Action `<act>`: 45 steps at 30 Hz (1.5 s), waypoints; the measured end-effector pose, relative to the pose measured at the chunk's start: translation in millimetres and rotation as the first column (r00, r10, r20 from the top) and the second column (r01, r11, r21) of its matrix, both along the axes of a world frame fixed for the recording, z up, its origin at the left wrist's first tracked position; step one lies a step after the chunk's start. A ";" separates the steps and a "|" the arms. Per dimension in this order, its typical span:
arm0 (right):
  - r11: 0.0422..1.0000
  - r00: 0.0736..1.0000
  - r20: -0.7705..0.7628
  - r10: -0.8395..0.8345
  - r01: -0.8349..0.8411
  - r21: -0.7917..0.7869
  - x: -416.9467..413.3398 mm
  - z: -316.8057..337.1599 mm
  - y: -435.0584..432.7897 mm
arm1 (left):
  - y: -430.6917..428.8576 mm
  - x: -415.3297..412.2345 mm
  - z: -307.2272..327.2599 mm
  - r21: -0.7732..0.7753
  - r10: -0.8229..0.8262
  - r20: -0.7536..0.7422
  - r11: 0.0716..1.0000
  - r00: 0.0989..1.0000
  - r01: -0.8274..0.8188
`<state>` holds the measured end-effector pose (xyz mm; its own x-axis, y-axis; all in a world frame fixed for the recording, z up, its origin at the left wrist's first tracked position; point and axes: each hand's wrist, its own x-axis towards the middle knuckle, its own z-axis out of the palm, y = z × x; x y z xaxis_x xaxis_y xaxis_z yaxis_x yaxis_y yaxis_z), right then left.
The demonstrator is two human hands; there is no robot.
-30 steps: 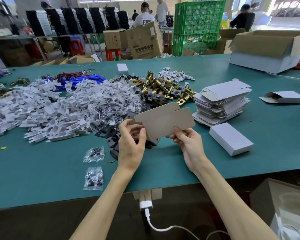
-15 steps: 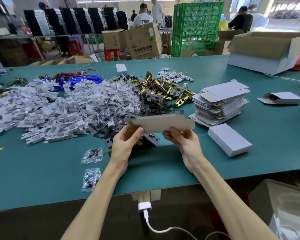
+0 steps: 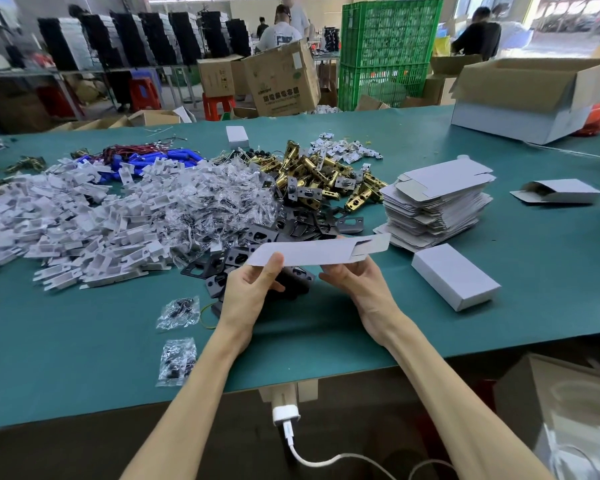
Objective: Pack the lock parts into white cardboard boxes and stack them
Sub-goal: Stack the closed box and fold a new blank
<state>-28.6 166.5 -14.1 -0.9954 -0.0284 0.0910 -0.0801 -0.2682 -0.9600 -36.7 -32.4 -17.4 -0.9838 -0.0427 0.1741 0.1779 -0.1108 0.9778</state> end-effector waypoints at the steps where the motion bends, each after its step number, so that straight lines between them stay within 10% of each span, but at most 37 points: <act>1: 1.000 1.000 0.004 0.014 -0.014 0.015 0.0 0.4 0.4 | 0.1 0.0 0.2 0.009 0.000 0.000 1.000 1.000 0.000; 23: 0.996 0.996 0.056 0.070 -0.073 0.059 2.7 6.2 2.4 | -0.7 8.5 10.1 0.078 -0.286 0.050 0.956 0.957 0.282; 45: 0.965 0.979 0.172 -0.109 0.146 -0.217 -2.3 5.4 3.5 | -6.7 -2.2 4.5 0.387 -0.054 0.085 0.922 0.995 0.017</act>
<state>-30.9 170.1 -8.7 -0.9917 0.1028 -0.0771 0.0187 -0.4785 -0.8779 -39.0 -39.1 -12.9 -0.9968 -0.0533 0.0594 0.0778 -0.4867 0.8701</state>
